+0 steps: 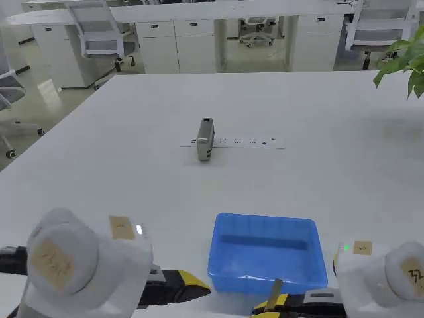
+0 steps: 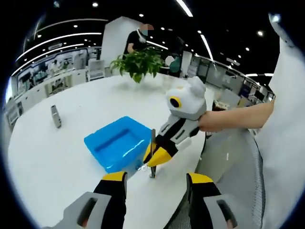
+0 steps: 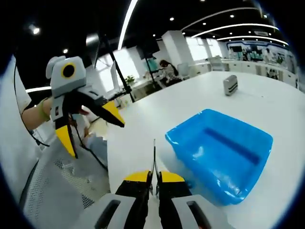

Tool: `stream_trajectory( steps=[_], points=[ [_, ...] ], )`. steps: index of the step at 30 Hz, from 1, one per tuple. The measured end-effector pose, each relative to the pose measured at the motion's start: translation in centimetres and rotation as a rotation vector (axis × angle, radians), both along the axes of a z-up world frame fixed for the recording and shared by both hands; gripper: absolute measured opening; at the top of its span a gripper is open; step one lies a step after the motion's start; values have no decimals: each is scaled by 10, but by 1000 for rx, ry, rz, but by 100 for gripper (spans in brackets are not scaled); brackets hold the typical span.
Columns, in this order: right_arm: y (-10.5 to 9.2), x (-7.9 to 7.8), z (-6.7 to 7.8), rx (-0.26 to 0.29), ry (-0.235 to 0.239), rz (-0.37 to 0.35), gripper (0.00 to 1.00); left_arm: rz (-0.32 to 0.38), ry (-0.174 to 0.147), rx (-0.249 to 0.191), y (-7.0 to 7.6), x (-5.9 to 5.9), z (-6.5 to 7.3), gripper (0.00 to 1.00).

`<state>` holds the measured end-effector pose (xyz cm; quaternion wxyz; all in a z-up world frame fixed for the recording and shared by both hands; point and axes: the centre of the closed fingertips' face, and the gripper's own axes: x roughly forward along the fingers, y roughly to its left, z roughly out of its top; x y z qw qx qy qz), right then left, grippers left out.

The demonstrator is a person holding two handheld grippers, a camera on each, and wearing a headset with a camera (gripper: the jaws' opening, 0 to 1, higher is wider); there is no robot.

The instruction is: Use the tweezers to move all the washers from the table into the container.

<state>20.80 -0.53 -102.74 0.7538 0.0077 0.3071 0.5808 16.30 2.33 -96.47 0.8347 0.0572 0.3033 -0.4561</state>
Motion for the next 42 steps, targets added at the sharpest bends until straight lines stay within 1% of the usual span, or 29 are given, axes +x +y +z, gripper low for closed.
stream_trajectory(
  steps=[1,2,3,4,5,6,8,9,11,12,13,14,16,18,19,20,22,23,26,28,29,32,35,37,38,40,42],
  points=[
    [-1,0,1,9,14,-4,2,37,-6,-28,1,-2,2,53],
    [-2,1,2,20,28,-14,2,46,-10,-40,1,-3,3,58],
    [-4,2,3,25,35,-18,2,83,-25,-82,1,-5,8,60],
    [-5,2,5,33,46,-21,2,104,-35,-98,2,-5,10,62],
    [-6,3,6,38,52,-25,2,119,-51,-106,2,-6,12,64],
    [-8,3,9,46,58,-29,2,139,-80,-112,4,-6,15,65],
    [-10,4,13,55,57,-35,2,169,-115,-123,5,-5,18,68],
    [-11,6,16,66,62,-42,2,189,-142,-125,6,-4,20,70],
    [-13,7,25,95,69,-56,2,218,-177,-116,9,-3,22,73],
    [-14,7,28,104,70,-61,2,237,-186,-121,10,-2,22,74],
    [-15,8,32,114,65,-65,2,258,-199,-123,12,-1,23,76],
    [-16,8,35,119,61,-68,2,289,-227,-128,15,3,25,78],
    [-19,8,41,128,42,-71,2,339,-260,-140,21,7,27,82],
    [-21,10,48,138,20,-79,3,384,-279,-145,26,11,29,85],
    [-23,11,51,142,5,-84,3,408,-299,-150,30,14,31,87],
    [-25,12,55,142,-14,-92,3,419,-312,-153,31,15,32,88],
    [-28,15,63,141,-44,-106,3,440,-327,-142,34,17,31,89],
    [-29,16,65,139,-56,-112,3,445,-341,-142,34,17,31,89],
    [-33,21,76,136,-83,-130,3,434,-349,-152,30,19,31,89],
    [-35,23,82,136,-95,-138,3,417,-343,-147,26,17,29,88],
    [-36,27,85,137,-103,-148,3,408,-350,-150,24,16,30,87],
    [-39,35,92,121,-121,-163,3,399,-350,-186,21,15,32,87],
    [-43,44,94,94,-130,-172,3,411,-342,-196,24,16,32,87],
    [-45,51,92,71,-142,-179,3,412,-347,-194,24,16,32,87],
    [-47,56,91,62,-146,-185,3,410,-355,-191,24,15,32,87],
    [-50,67,86,32,-153,-206,3,400,-363,-191,23,15,32,87],
    [-54,75,83,19,-155,-229,3,390,-361,-180,21,14,31,86]
  ],
)
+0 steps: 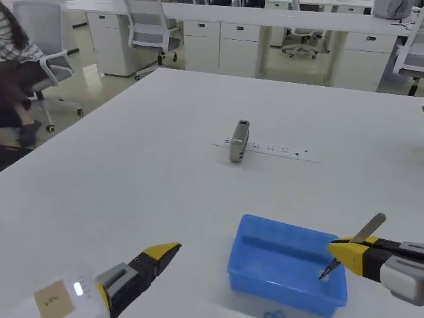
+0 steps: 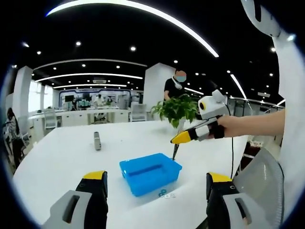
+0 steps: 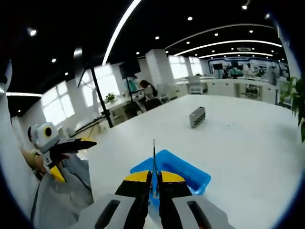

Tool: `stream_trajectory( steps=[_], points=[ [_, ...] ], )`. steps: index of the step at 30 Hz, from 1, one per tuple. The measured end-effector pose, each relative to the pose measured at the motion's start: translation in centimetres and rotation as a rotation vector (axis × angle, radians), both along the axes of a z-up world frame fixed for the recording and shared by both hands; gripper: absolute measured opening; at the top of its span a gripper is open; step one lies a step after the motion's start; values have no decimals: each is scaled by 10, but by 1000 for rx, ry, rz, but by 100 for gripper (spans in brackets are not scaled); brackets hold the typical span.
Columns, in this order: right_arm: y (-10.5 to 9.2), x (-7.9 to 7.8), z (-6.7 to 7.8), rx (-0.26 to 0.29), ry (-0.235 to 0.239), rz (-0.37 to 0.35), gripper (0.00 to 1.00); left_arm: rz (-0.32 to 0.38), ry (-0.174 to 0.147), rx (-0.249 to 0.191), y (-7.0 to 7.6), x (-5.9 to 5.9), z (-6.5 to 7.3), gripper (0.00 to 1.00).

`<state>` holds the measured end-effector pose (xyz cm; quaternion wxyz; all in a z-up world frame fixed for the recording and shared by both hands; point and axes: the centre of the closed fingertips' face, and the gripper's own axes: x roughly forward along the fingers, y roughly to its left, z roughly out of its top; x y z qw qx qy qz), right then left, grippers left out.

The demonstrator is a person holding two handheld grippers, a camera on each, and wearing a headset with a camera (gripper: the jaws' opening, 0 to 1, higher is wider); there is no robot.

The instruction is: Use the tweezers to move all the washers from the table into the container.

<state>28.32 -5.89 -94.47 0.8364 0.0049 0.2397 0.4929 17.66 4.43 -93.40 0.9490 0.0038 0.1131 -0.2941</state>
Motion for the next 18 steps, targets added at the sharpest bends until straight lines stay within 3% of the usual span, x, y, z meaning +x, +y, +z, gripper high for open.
stream_trajectory(
  steps=[4,9,18],
  points=[
    [-6,17,-7,21,57,-60,3,-2,-1,27,0,0,-3,85],
    [-9,30,-20,15,81,-81,3,33,-13,22,7,2,0,85],
    [-8,42,-52,-62,90,-90,3,47,-11,55,10,3,-4,84]
  ],
)
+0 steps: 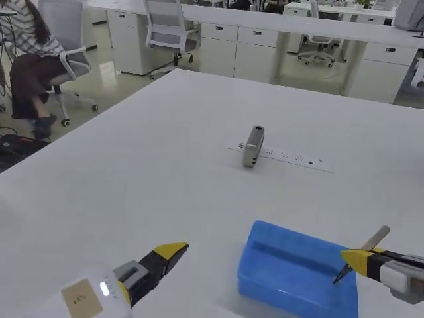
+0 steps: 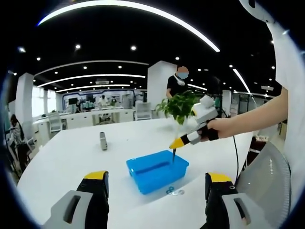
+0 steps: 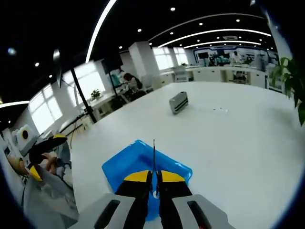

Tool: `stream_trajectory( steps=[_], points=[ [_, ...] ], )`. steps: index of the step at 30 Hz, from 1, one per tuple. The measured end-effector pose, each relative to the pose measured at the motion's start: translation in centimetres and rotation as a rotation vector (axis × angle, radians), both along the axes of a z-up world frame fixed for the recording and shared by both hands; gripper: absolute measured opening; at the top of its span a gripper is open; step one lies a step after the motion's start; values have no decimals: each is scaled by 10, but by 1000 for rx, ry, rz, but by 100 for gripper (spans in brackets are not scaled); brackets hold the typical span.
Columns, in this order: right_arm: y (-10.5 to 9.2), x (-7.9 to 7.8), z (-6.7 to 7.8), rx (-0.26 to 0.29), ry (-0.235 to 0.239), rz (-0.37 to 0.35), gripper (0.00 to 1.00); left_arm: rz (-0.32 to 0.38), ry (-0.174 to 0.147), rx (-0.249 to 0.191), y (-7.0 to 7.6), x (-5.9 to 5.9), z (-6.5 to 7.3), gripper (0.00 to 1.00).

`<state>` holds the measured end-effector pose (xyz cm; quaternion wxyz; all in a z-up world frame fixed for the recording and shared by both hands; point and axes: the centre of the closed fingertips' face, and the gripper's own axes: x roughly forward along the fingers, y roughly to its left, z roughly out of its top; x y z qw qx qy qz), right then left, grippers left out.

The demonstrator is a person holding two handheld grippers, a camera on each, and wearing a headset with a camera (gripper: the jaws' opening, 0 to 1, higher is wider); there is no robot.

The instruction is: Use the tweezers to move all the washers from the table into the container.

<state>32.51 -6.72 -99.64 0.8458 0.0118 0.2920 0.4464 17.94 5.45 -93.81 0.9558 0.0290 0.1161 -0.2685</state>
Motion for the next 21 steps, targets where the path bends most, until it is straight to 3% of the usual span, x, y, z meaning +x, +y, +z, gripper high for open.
stream_trajectory(
  steps=[5,16,21],
  points=[
    [3,2,-14,13,39,-27,3,17,-8,0,4,1,1,84],
    [8,-2,-27,-94,-25,22,3,46,-18,10,11,2,2,83],
    [9,-4,-29,-97,-27,25,3,57,-24,8,13,3,3,83]
  ],
)
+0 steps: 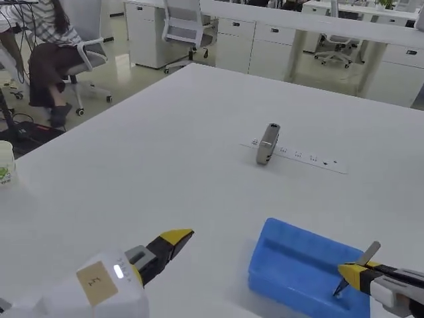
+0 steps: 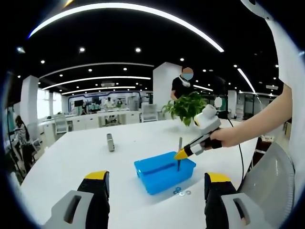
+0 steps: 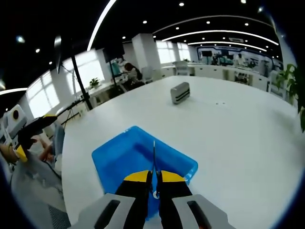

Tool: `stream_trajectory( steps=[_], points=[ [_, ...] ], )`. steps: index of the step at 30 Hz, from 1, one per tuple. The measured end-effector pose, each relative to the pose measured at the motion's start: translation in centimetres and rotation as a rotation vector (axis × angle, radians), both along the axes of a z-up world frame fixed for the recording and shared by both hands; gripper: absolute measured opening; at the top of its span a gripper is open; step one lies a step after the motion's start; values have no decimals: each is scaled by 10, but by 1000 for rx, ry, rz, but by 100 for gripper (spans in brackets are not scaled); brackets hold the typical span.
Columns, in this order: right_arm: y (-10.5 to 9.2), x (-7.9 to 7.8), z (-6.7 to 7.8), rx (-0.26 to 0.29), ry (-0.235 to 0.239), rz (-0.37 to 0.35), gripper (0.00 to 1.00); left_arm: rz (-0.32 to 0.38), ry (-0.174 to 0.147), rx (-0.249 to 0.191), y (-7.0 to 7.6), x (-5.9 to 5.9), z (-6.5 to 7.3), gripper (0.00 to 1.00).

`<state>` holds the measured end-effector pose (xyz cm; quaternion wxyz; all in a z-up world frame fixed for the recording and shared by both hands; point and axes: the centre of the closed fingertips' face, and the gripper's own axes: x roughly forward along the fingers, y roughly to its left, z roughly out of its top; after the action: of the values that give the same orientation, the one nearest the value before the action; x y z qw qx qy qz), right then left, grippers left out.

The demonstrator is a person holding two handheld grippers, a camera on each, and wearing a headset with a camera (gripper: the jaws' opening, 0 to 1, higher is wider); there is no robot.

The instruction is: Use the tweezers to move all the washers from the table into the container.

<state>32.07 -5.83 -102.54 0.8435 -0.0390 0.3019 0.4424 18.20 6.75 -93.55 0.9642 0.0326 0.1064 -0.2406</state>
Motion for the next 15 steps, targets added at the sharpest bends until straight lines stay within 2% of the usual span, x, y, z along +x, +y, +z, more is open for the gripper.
stream_trajectory(
  steps=[10,15],
  points=[
    [0,-3,0,4,-25,-2,4,12,-16,-16,3,0,4,82],
    [-1,-3,9,24,-56,-7,4,17,-16,-30,4,0,5,81]
  ],
)
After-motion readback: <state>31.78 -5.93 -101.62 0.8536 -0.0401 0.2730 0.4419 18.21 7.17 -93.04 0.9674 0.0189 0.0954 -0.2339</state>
